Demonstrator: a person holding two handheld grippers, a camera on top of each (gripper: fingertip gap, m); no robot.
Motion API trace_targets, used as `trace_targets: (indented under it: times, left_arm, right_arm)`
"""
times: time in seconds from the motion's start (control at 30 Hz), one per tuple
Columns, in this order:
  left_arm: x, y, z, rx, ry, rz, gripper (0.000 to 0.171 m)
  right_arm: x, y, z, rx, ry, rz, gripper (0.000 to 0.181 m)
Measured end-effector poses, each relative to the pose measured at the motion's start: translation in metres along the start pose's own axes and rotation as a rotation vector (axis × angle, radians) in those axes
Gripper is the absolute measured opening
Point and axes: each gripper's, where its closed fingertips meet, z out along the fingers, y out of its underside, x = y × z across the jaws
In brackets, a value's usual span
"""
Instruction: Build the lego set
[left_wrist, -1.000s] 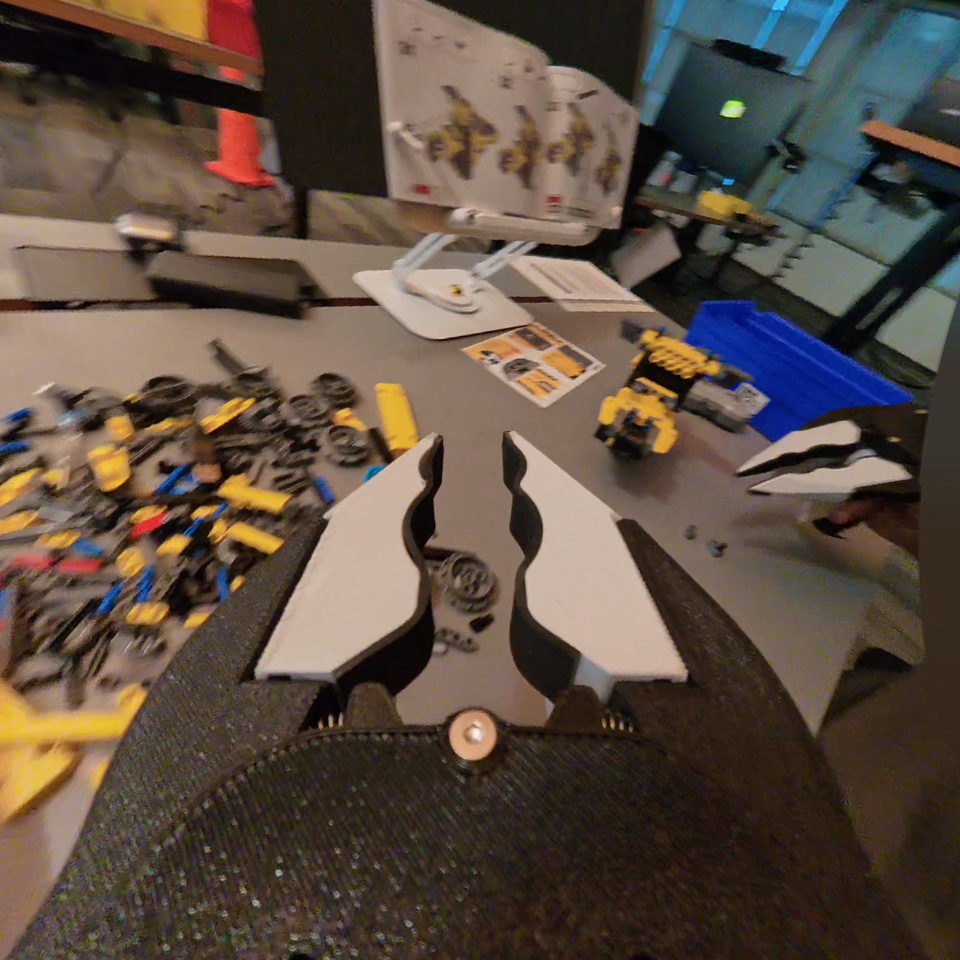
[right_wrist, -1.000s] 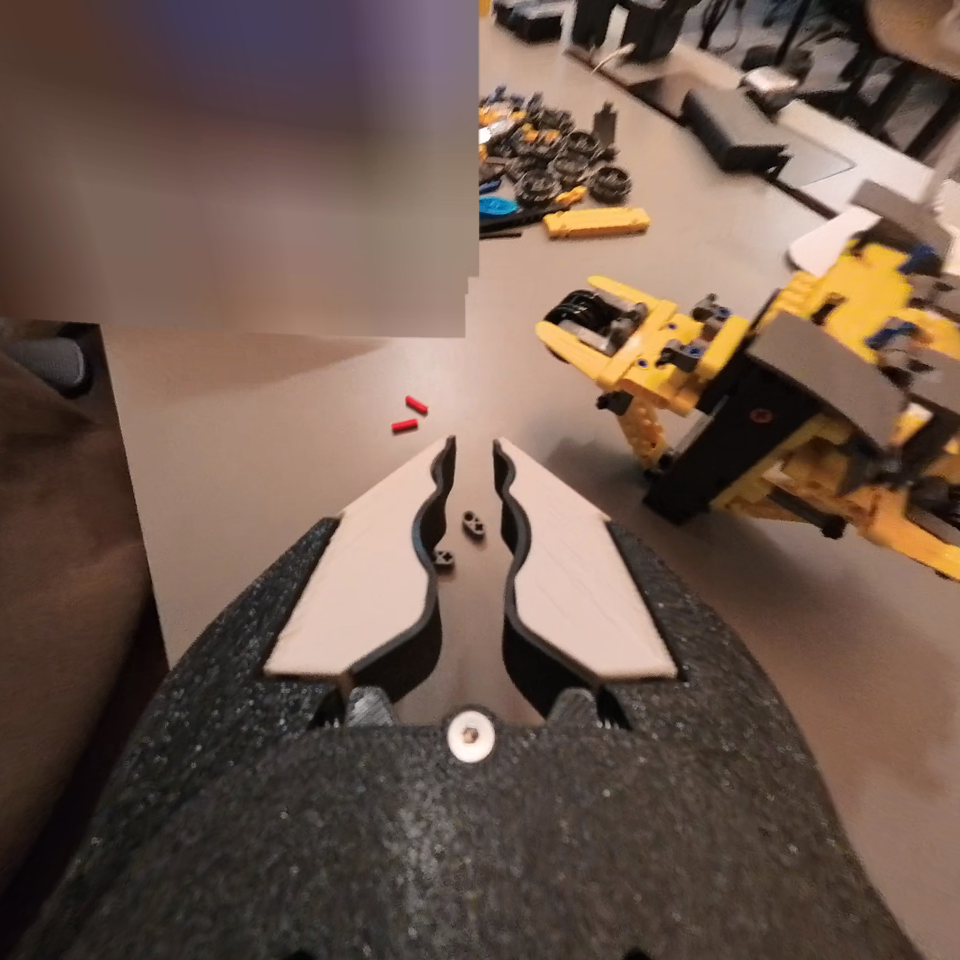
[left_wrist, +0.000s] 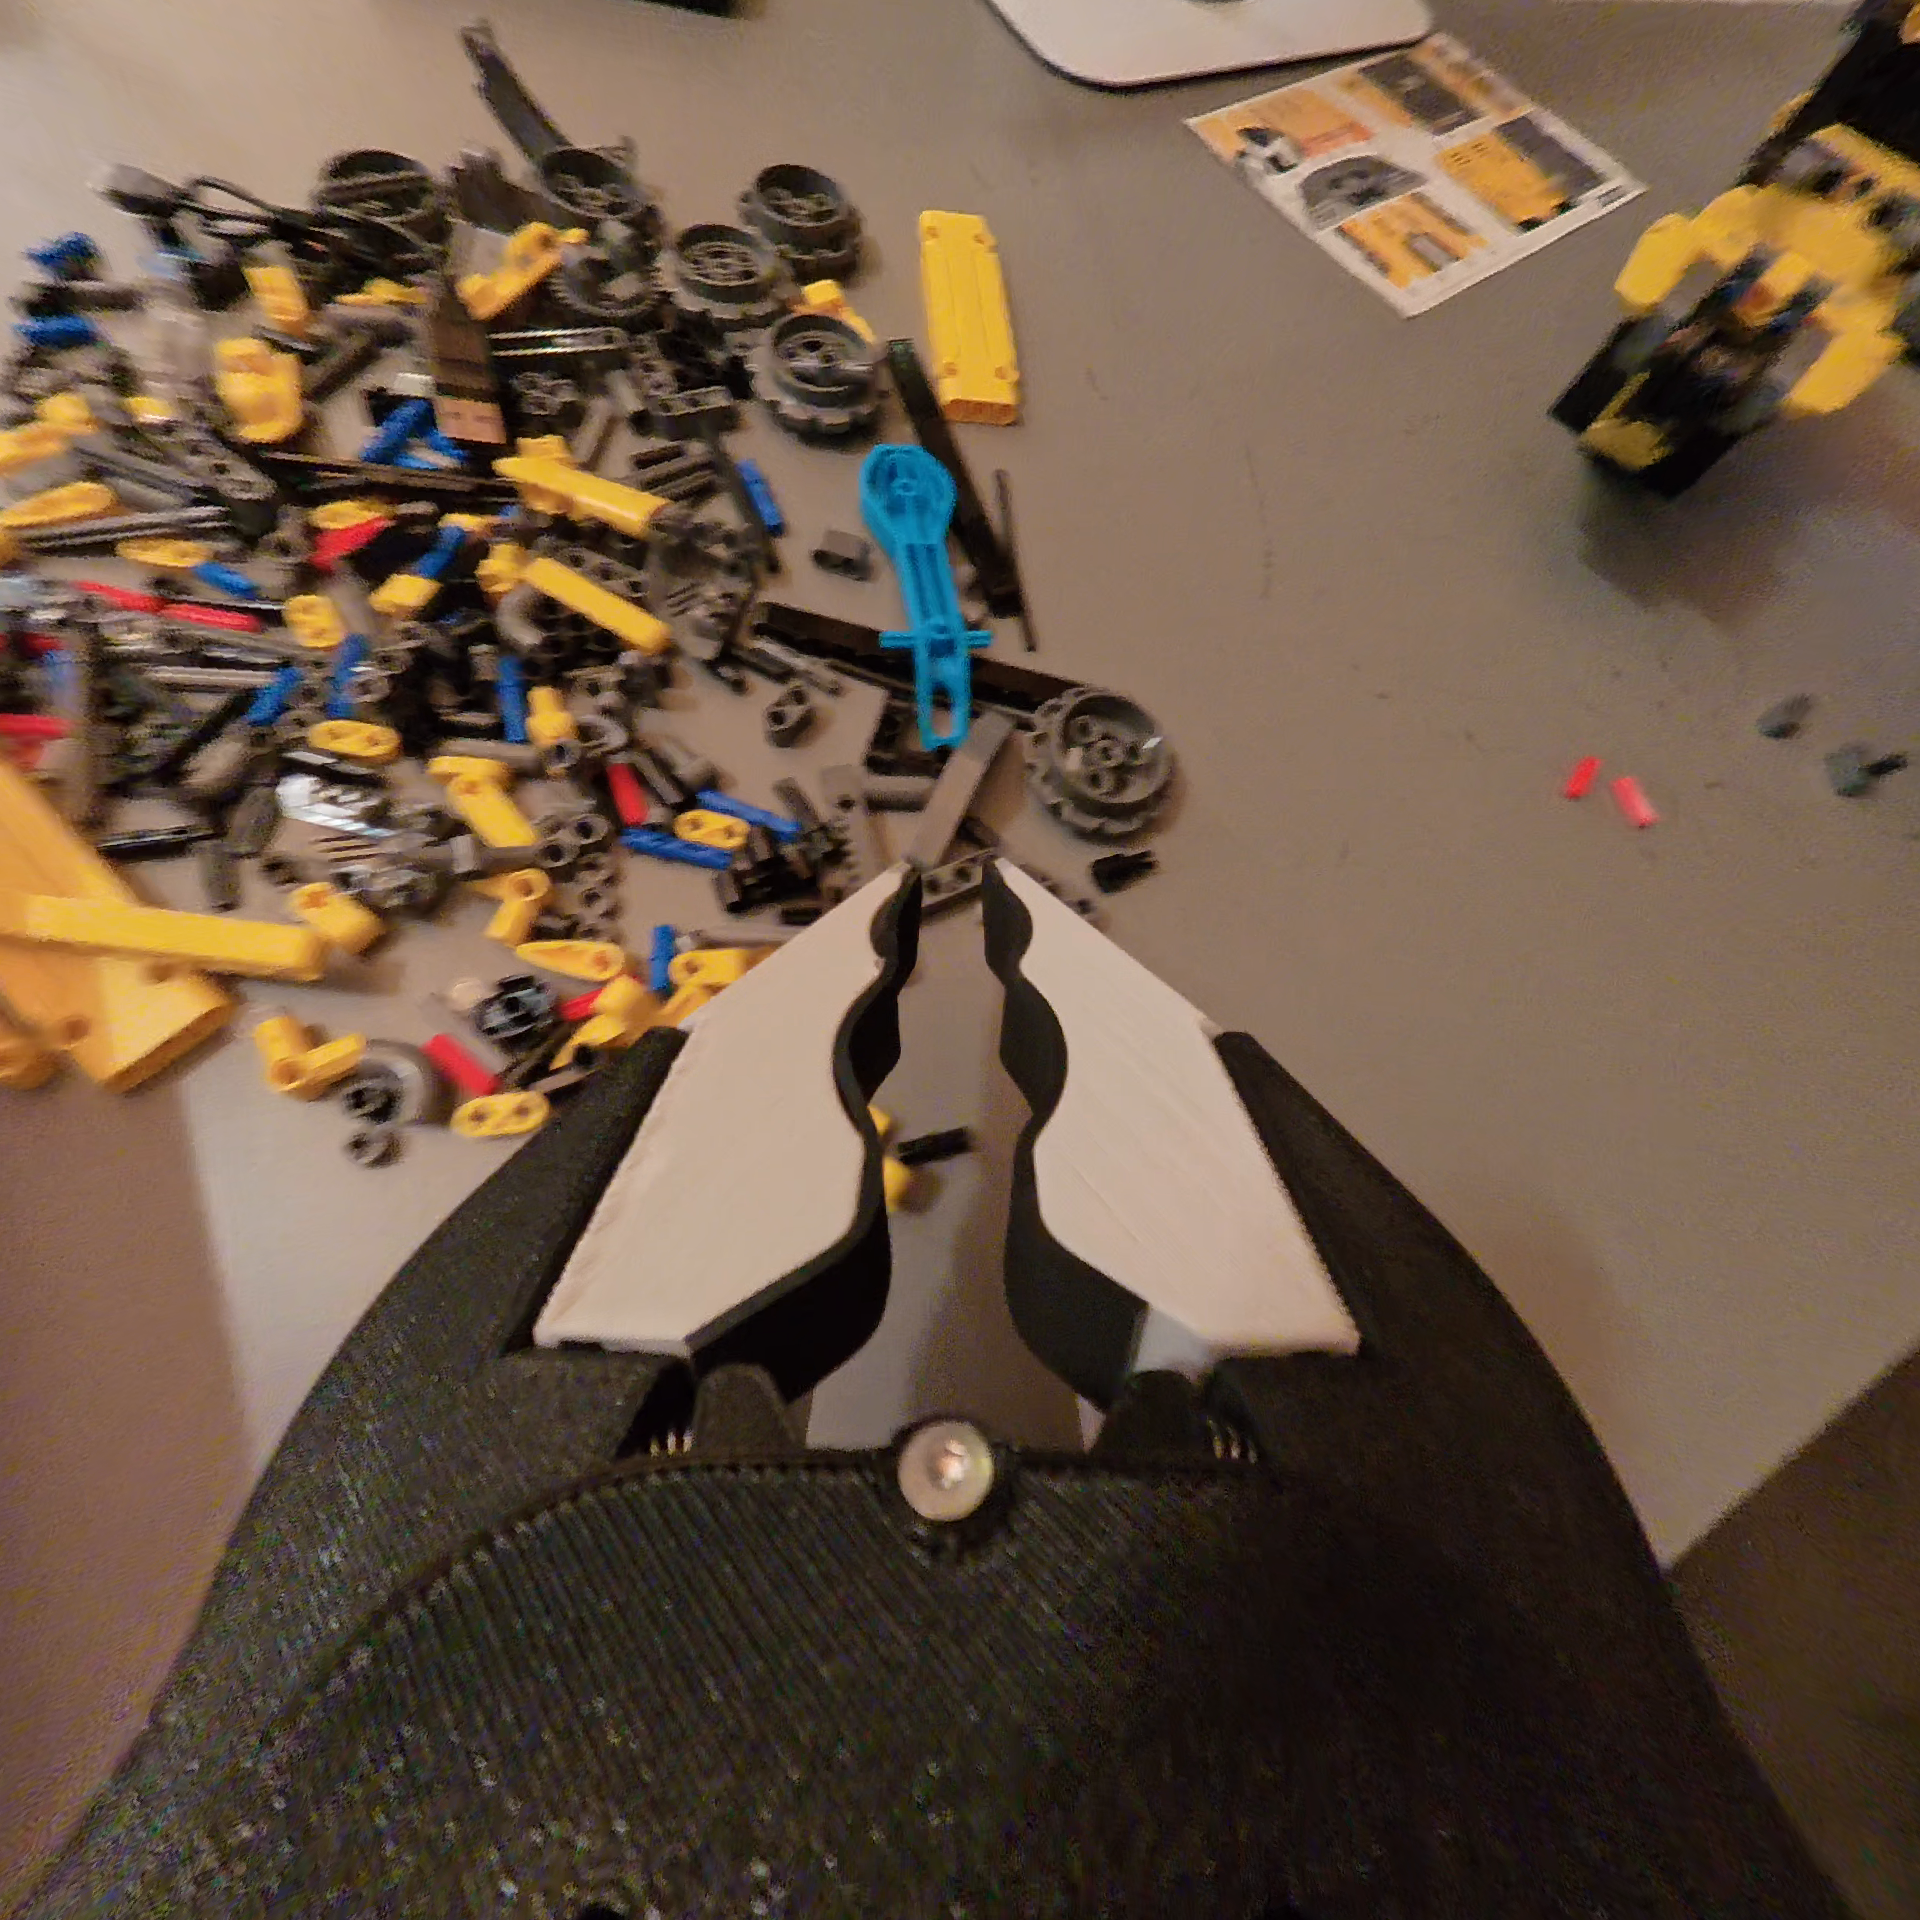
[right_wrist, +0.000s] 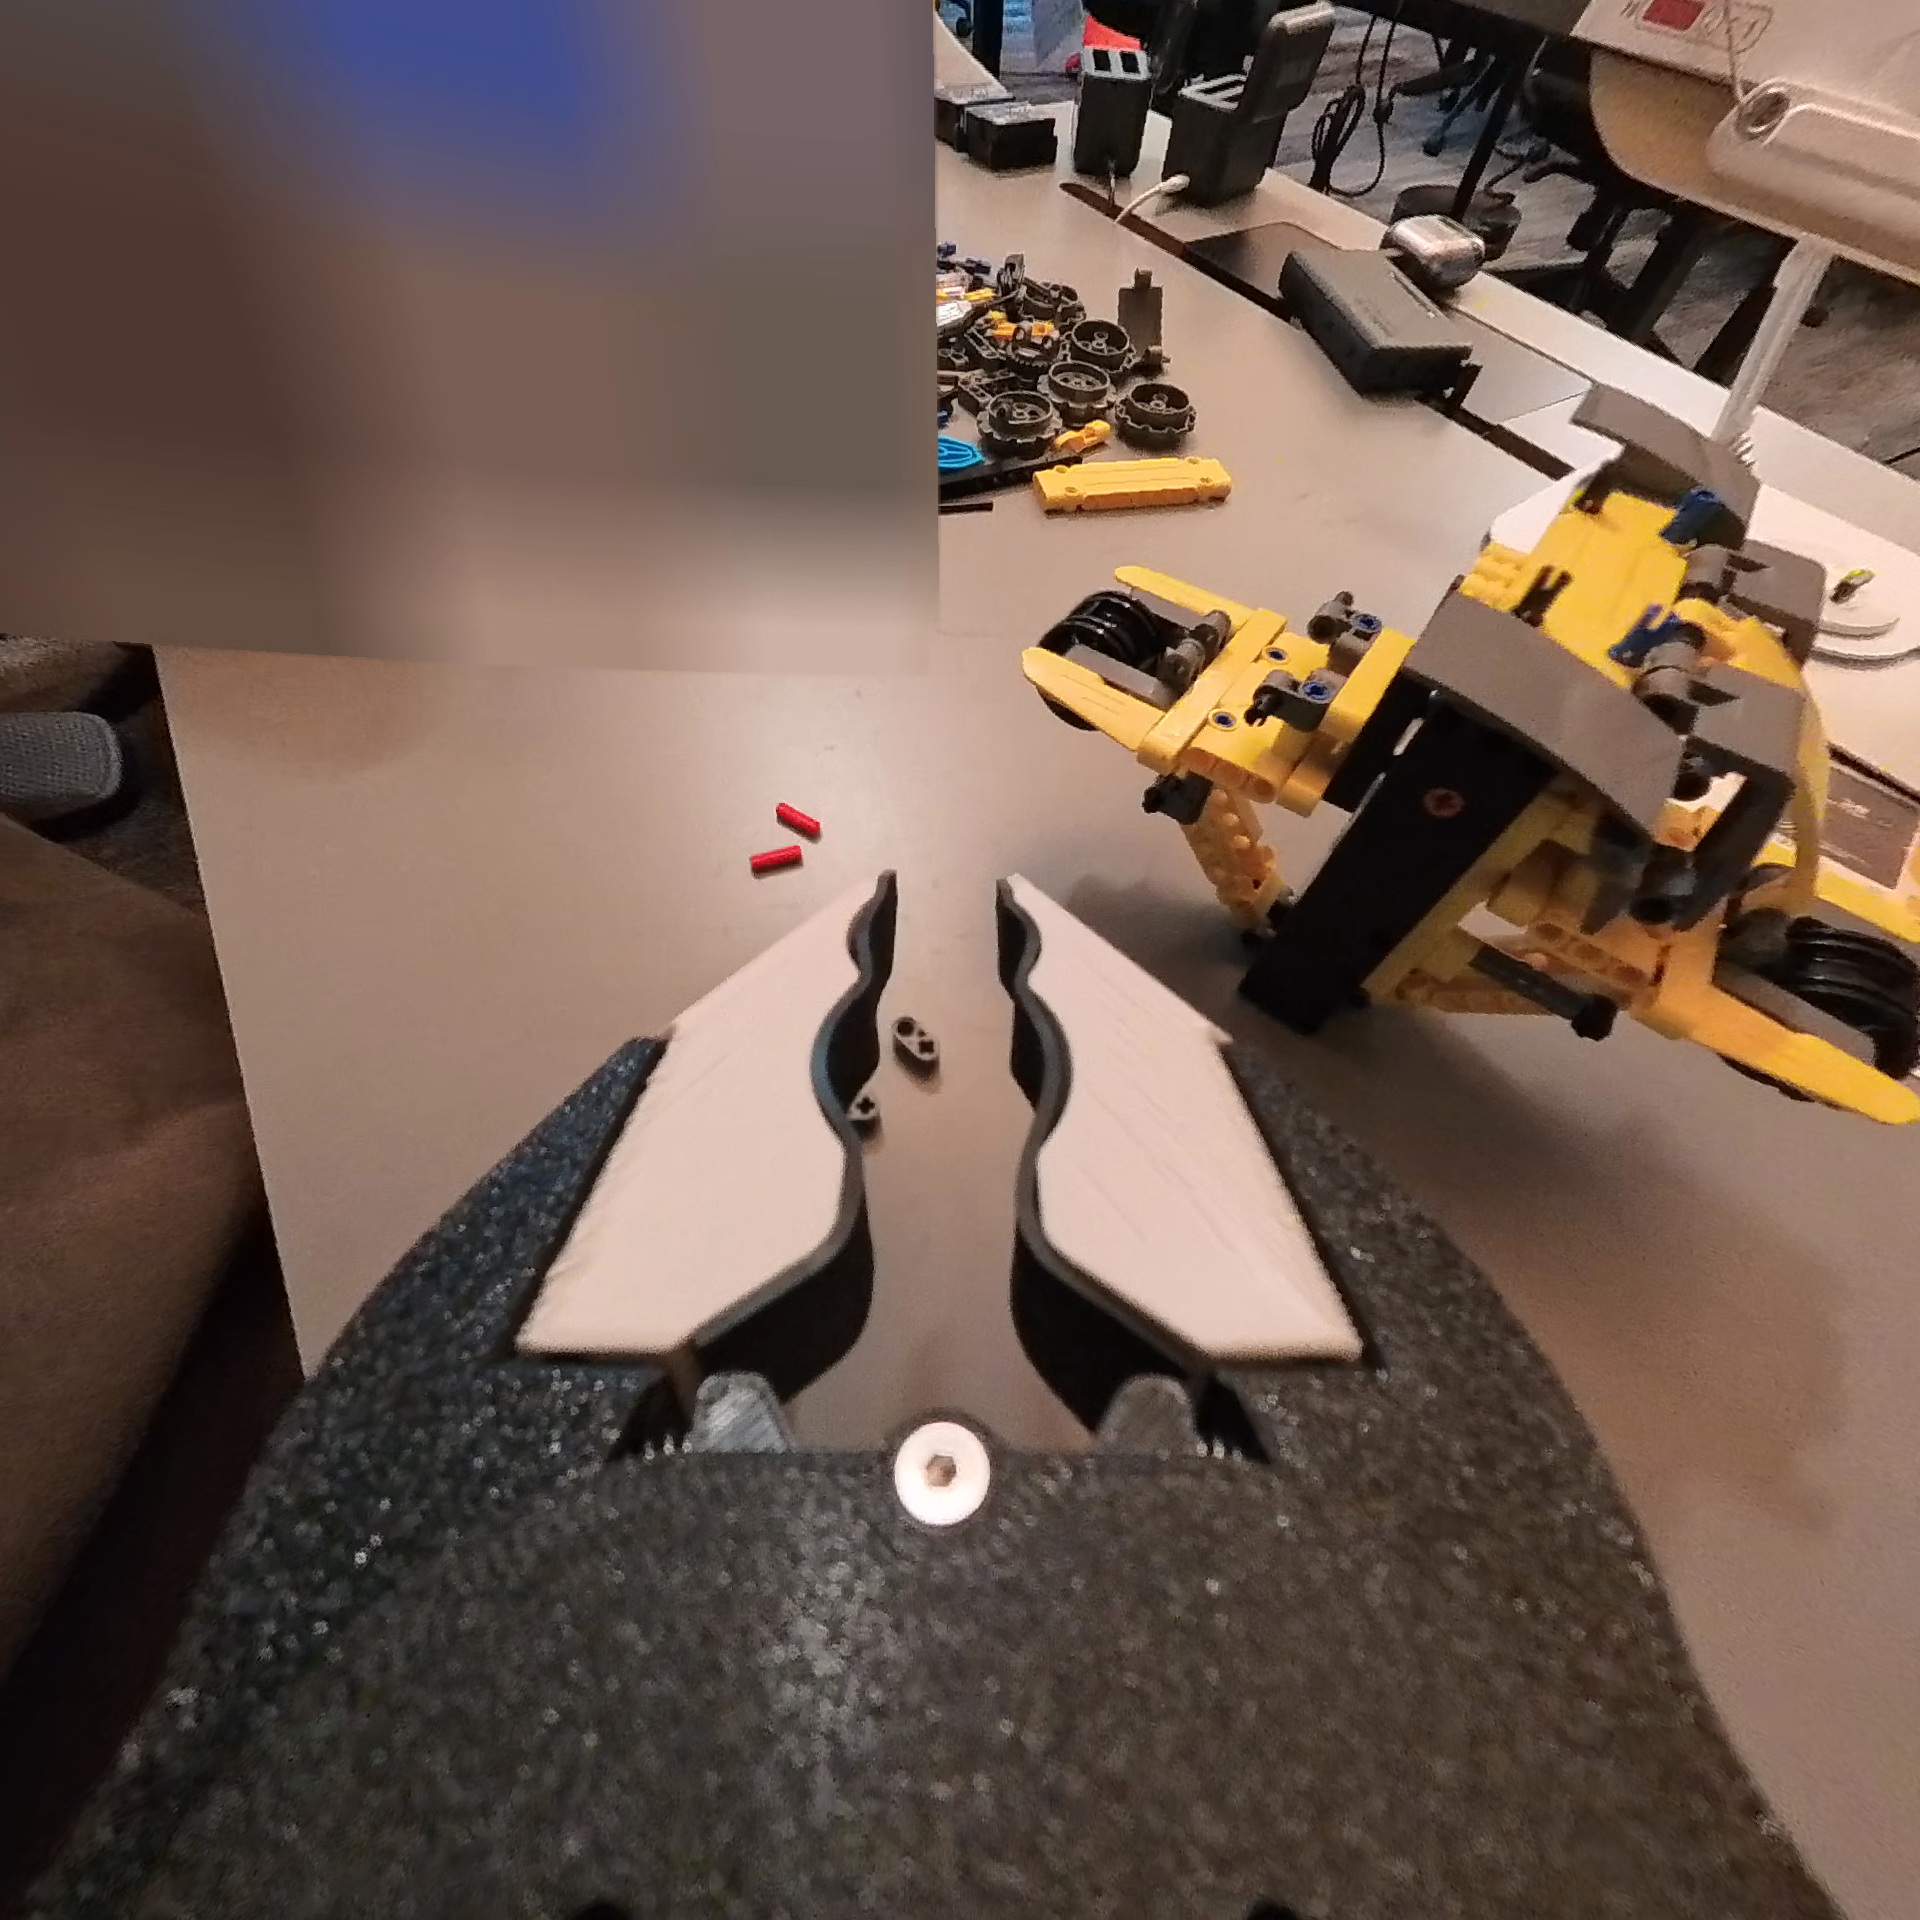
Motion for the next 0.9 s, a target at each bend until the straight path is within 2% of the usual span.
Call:
trace_targets:
  times: [0.07,0.23,0.4,0.73,0.9]
  left_arm:
    - [0.012,0.0,0.008,-0.012,0.05,-0.013,0.008]
    - [0.014,0.005,0.029,-0.088,0.016,-0.041,0.011]
    - [0.01,0.01,0.039,-0.149,-0.052,0.021,0.016]
    - [0.005,0.004,0.047,-0.188,-0.121,0.076,0.02]
    - [0.002,0.009,0.042,-0.211,-0.183,0.129,0.013]
  right_arm:
    - [-0.003,-0.001,0.002,0.004,-0.008,-0.005,0.019]
    - [-0.008,-0.001,0.003,0.005,-0.01,-0.024,0.019]
    - [-0.004,0.007,-0.001,-0.002,0.005,-0.005,0.019]
    - [-0.001,0.011,-0.002,0.018,0.0,0.018,0.019]
    - [0.003,0.014,-0.005,0.021,0.012,0.026,0.019]
